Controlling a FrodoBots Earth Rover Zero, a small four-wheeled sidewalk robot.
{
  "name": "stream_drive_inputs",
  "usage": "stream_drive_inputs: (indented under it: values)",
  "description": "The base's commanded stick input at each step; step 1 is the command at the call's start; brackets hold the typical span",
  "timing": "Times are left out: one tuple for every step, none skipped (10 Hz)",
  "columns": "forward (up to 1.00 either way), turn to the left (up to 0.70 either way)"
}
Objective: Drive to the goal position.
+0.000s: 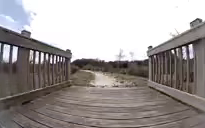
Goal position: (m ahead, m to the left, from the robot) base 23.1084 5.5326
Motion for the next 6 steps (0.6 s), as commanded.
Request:
stream_drive_inputs:
  values:
    - [0.7, 0.0]
    - [0.7, 0.0]
    - [0.7, 0.0]
    - [0.7, 0.0]
    - [0.7, 0.0]
    - [0.7, 0.0]
